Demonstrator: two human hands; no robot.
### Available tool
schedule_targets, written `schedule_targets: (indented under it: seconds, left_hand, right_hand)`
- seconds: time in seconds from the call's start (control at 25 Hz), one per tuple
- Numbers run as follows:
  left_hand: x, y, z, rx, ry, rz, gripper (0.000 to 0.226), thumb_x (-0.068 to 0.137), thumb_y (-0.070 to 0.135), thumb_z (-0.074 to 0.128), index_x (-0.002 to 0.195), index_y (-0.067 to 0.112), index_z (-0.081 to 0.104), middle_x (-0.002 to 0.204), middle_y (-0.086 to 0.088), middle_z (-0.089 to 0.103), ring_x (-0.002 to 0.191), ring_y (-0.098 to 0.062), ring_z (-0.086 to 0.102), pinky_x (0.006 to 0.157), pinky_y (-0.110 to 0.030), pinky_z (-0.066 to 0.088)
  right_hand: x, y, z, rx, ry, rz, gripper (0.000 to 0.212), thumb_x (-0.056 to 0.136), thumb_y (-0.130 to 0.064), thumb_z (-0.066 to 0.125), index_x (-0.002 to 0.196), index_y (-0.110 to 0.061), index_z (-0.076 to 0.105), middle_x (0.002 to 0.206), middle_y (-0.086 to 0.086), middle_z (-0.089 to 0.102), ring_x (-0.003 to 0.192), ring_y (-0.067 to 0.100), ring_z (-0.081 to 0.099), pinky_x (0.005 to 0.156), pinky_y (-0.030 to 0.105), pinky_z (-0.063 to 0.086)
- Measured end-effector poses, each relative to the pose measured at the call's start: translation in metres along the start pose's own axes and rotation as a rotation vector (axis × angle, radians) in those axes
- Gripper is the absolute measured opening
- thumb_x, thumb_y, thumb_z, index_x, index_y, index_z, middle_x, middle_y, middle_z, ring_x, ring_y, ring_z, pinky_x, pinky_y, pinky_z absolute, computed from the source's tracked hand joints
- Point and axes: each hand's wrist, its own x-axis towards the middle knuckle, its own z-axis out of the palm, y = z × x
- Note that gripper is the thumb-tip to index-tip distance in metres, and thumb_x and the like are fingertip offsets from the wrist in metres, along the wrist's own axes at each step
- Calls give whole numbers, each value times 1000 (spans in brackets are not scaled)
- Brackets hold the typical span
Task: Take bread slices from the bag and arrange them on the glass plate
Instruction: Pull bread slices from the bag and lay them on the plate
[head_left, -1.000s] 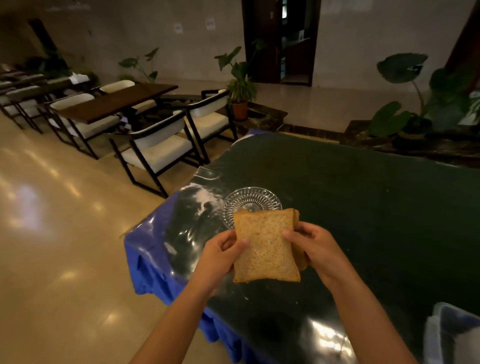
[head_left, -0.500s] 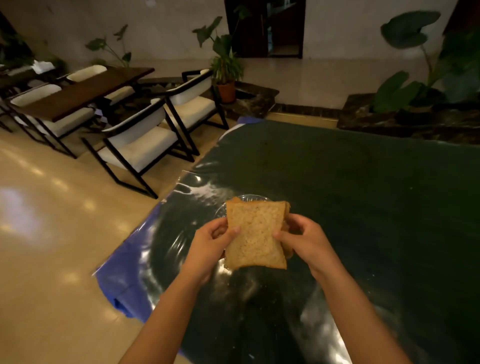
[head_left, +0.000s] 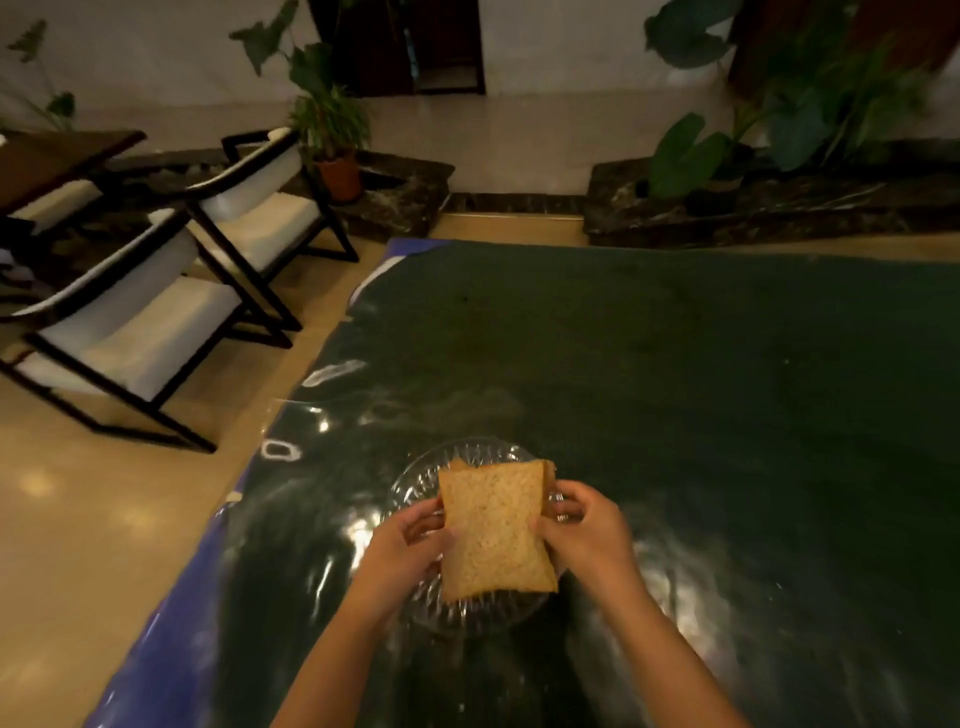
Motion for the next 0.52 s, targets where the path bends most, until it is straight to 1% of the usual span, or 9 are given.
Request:
schedule_targets:
  seconds: [0.08, 0.12, 0.2, 0.24, 0.32, 0.4, 0.44, 0.52]
  left_hand:
    - [36, -3, -6, 35, -23, -1, 38, 82, 2, 64, 117, 17, 60, 103, 1, 69, 87, -12, 69, 64, -27, 58]
    - [53, -5, -9, 63, -22, 8, 39, 82, 1, 64, 118, 15, 59, 102, 1, 69, 87, -12, 69, 65, -27, 58]
    - [84, -7, -12, 144, -4, 51, 41, 82, 2, 65, 121, 13, 58, 104, 2, 68, 90, -10, 66, 68, -24, 57]
    - [96, -9, -14, 172, 2, 68, 42, 82, 3, 66, 122, 13, 58, 106, 1, 68, 91, -10, 65, 69, -22, 56]
    - [115, -12, -15, 199, 12, 81, 42, 82, 4, 66, 122, 12, 57, 109, -2, 67, 92, -10, 64, 72, -22, 53]
    - [126, -14, -16, 237, 6, 123, 40, 82, 4, 65, 122, 10, 58, 107, -2, 66, 88, -6, 62, 72, -19, 52]
    - [130, -16, -17, 257, 2, 149, 39, 83, 3, 64, 121, 9, 59, 107, -2, 66, 87, -5, 62, 74, -20, 52]
    - [139, -20, -17, 271, 2, 175, 38, 82, 1, 64, 120, 6, 59, 107, -5, 66, 89, -12, 62, 83, -30, 52]
  right_hand:
    - [21, 1, 20, -6, 89, 12, 43, 71, -14, 72, 113, -21, 60, 81, -18, 58, 82, 7, 61, 70, 31, 53]
    - [31, 1, 30, -12, 131, 18, 43, 71, -14, 71, 112, -23, 60, 80, -19, 57, 82, 7, 61, 69, 30, 52]
    - [49, 2, 47, -31, 211, 36, 46, 72, -16, 70, 114, -28, 55, 79, -19, 56, 76, 5, 58, 63, 26, 47]
    - [57, 3, 55, -33, 249, 51, 47, 72, -17, 70, 114, -28, 52, 80, -18, 56, 74, 5, 57, 62, 28, 47]
    - [69, 6, 69, -41, 318, 73, 44, 73, -18, 70, 111, -26, 49, 83, -14, 58, 74, 9, 58, 66, 33, 50]
    - [76, 9, 79, -69, 378, 83, 38, 74, -18, 69, 106, -23, 50, 89, -8, 62, 78, 13, 60, 67, 34, 49]
    - [78, 11, 83, -92, 399, 80, 35, 75, -18, 69, 105, -22, 51, 92, -5, 63, 81, 15, 60, 67, 34, 50]
    - [81, 13, 90, -155, 434, 64, 31, 76, -19, 69, 104, -21, 54, 97, -4, 65, 85, 16, 61, 67, 33, 51]
